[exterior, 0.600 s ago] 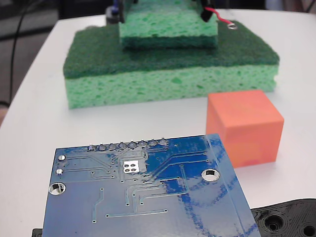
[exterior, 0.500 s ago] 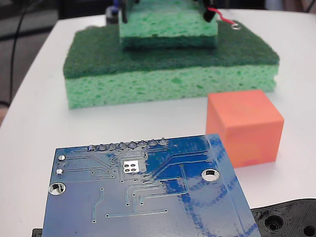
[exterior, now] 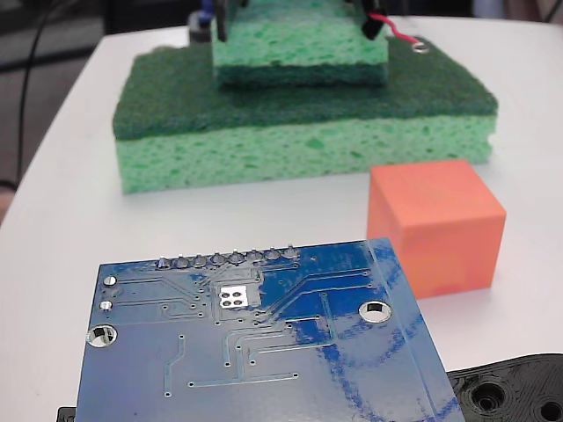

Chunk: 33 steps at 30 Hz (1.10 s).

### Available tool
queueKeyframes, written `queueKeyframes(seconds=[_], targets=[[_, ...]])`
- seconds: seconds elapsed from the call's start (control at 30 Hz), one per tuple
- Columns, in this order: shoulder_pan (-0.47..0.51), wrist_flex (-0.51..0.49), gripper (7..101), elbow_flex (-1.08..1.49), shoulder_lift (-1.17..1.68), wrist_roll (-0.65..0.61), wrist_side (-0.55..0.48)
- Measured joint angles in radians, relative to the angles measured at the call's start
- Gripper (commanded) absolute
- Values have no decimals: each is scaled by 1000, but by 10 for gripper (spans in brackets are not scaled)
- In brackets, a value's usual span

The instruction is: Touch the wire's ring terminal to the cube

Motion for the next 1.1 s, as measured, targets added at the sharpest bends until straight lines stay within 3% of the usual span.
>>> queueKeyframes(seconds=[0.47, 0.67, 0.93, 1.1], targets=[[-35, 9, 1003, -49, -2, 25, 34], [-81, 112, 1003, -236, -137, 46, 107], [-135, 97, 1003, -471, -489, 64, 169], [-156, 32, 1003, -462, -555, 91, 184]])
